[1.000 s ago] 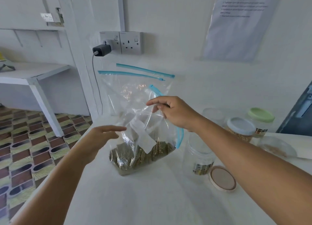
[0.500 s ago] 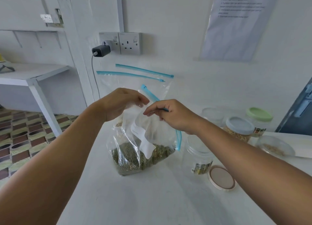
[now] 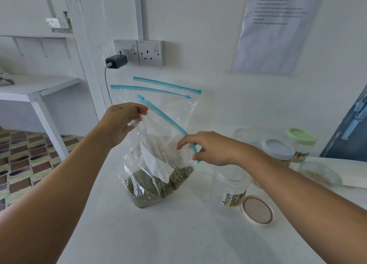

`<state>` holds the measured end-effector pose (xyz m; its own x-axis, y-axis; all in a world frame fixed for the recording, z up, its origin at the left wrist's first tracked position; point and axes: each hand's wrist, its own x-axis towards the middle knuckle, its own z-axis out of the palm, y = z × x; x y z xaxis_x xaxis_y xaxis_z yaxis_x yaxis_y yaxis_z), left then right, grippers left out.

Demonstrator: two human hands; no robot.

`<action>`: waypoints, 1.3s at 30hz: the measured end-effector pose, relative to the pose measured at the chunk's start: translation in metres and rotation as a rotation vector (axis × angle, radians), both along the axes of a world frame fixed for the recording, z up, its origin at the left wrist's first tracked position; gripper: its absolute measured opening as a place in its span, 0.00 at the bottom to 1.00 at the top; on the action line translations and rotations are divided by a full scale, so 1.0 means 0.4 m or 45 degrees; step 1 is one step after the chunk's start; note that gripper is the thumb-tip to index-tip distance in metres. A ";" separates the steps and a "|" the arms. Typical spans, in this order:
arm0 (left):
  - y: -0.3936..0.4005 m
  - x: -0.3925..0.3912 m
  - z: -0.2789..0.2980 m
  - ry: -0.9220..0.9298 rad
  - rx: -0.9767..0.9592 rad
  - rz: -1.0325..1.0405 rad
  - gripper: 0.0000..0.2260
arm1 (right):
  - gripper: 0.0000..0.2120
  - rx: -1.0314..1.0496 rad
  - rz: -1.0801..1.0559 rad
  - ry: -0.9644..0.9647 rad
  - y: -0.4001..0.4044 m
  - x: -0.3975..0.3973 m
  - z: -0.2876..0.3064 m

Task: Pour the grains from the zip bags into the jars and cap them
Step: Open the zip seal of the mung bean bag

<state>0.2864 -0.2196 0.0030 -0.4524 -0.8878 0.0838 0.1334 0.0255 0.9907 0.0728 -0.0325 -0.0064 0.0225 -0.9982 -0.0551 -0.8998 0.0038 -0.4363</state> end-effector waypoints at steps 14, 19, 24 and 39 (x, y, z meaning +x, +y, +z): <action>-0.010 -0.009 -0.014 -0.001 0.042 0.047 0.15 | 0.26 0.120 -0.028 0.000 0.017 -0.039 0.070; 0.000 -0.013 -0.010 -0.035 -0.041 -0.036 0.17 | 0.13 0.009 0.011 -0.062 0.000 -0.010 0.107; 0.021 -0.020 -0.011 -0.066 -0.127 -0.111 0.16 | 0.15 -0.014 0.048 -0.080 -0.079 0.055 0.100; 0.137 0.208 -0.354 -0.221 0.075 -0.061 0.12 | 0.13 -0.225 -0.122 -0.218 -0.130 0.040 0.006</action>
<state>0.3697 -0.1648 -0.1386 -0.4973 -0.8661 -0.0505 -0.0400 -0.0352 0.9986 0.0889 -0.0844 -0.0040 -0.0788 -0.9900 0.1167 -0.8120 -0.0042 -0.5836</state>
